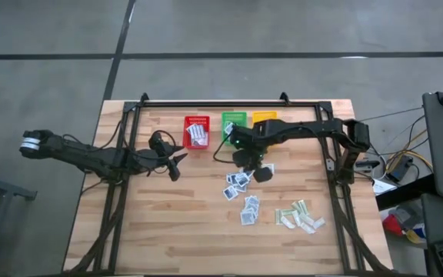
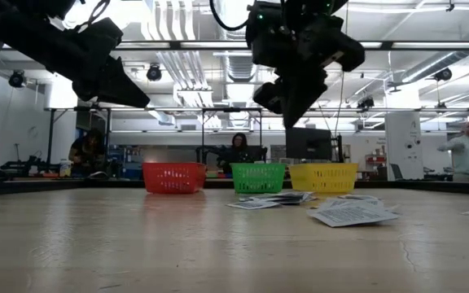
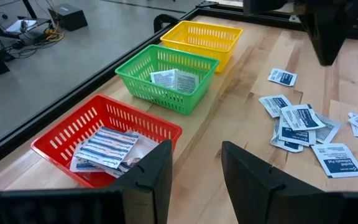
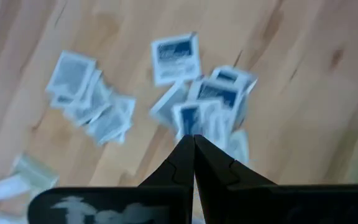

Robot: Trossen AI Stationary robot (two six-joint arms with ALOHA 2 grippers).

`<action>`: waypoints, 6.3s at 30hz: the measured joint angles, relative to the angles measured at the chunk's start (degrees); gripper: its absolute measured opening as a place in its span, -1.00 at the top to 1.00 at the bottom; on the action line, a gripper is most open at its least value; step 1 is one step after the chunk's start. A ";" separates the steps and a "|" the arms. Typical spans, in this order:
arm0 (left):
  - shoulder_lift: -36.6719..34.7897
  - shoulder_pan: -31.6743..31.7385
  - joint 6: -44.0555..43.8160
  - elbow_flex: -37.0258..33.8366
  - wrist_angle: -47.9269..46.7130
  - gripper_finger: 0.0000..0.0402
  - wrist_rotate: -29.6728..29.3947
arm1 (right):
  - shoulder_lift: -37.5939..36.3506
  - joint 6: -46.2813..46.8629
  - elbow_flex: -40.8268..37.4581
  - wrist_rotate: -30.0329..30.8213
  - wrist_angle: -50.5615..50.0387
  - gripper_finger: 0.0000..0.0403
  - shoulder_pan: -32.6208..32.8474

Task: Pick & Place First Aid Supplies
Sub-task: Put the alcohol pad into the green basket

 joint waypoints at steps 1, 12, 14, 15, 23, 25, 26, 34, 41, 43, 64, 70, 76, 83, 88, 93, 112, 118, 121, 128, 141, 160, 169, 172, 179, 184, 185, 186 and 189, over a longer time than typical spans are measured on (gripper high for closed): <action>0.00 -0.02 0.00 0.00 0.00 0.34 0.00 | 0.00 0.49 -0.37 0.00 1.87 0.96 0.18; 0.01 -0.01 -0.11 0.01 0.00 0.34 0.00 | 0.88 1.99 -1.90 -4.07 11.33 0.96 2.95; 0.01 0.00 -0.11 0.01 0.01 0.34 0.01 | 1.61 1.34 -1.88 -4.38 11.82 0.96 4.17; 0.02 0.00 -0.11 0.00 0.00 0.34 0.00 | 2.21 0.58 -1.88 -4.40 11.77 0.96 4.80; 0.02 -0.02 -0.61 0.02 -0.02 0.34 0.02 | 5.99 -1.24 0.83 -4.41 10.97 0.80 6.77; 0.02 0.00 -0.74 0.00 -0.17 0.34 0.02 | 6.60 -1.48 2.05 -4.36 11.20 0.70 6.73; 0.07 -0.01 -0.90 0.01 -0.02 0.34 0.02 | 7.01 -1.60 2.73 -4.37 10.89 0.64 6.73; 0.58 -0.02 -1.47 0.00 -0.18 0.34 0.06 | 10.79 -5.54 5.77 -4.62 7.81 0.25 7.43; 0.83 -0.02 -1.49 0.02 -1.38 0.34 0.07 | 14.19 -7.07 8.69 -4.54 7.70 0.16 7.41; 0.84 0.00 -1.51 0.00 -1.80 0.34 0.07 | 14.83 -7.07 9.43 -4.54 7.66 0.17 7.41; -6.97 -0.26 2.57 0.01 -2.09 0.34 1.43 | 18.99 -0.69 10.60 5.69 5.95 0.07 9.92; -10.67 -0.63 1.89 -4.18 -1.28 0.34 4.93 | 20.76 0.75 10.57 12.07 6.40 0.08 10.80; -13.23 -0.70 1.40 -8.31 3.48 0.34 12.48 | 20.76 2.43 11.04 12.42 6.57 0.10 10.66; -13.38 -0.74 1.44 -10.50 3.39 0.34 16.03 | 21.29 2.65 11.07 12.42 5.59 0.19 11.08; -13.43 -0.74 1.42 -11.97 3.50 0.34 18.23 | 23.56 2.74 11.65 12.62 3.91 0.29 11.93; -13.45 -0.74 1.44 -12.18 3.50 0.34 18.49 | 23.85 5.01 11.57 12.66 4.24 0.39 12.04; -13.43 -0.74 1.79 -12.11 3.48 0.34 19.43 | 21.34 9.11 10.91 12.03 5.77 0.77 12.15; -13.43 -0.74 1.79 -12.11 3.48 0.34 19.43 | 21.14 9.36 12.67 11.65 6.06 0.89 12.04; -13.43 -0.74 1.79 -12.11 3.48 0.34 19.42 | 21.11 9.34 14.21 11.74 6.32 0.95 11.94; -13.43 -0.74 1.77 -12.11 3.48 0.34 19.41 | 21.09 9.25 17.84 11.11 5.17 0.96 11.41; -13.43 -0.74 0.97 -12.11 3.48 0.34 19.39 | 20.94 11.13 29.99 -26.63 2.00 0.96 2.14; -13.43 -0.74 -2.16 -12.11 3.50 0.34 19.37 | 20.83 9.57 35.08 -68.73 2.20 0.96 -4.02; -13.40 -0.74 -2.23 -12.11 3.50 0.34 19.34 | 20.74 17.19 35.46 -39.40 0.25 0.96 -3.65; -13.40 -0.74 -2.21 -12.11 3.50 0.34 19.34 | 20.50 18.44 36.77 -24.26 -4.96 0.96 -3.14; -13.40 -0.74 -2.21 -12.11 3.50 0.34 18.98 | 20.39 27.46 37.79 0.66 -22.23 0.96 -1.96; -13.40 -0.72 -2.21 -12.11 3.50 0.34 18.19 | 20.39 35.24 37.66 10.18 -33.38 0.96 -0.81; -13.40 -0.72 -2.21 -12.11 3.50 0.34 17.91 | 20.39 37.18 37.66 11.20 -35.10 0.96 -0.64; -13.40 -0.72 -2.19 -12.11 3.50 0.34 17.64 | 20.39 39.14 37.66 12.16 -36.89 0.96 -0.53; -13.40 -0.72 -2.21 -12.11 3.50 0.34 17.07 | 20.39 42.95 37.28 13.12 -38.84 0.96 -0.37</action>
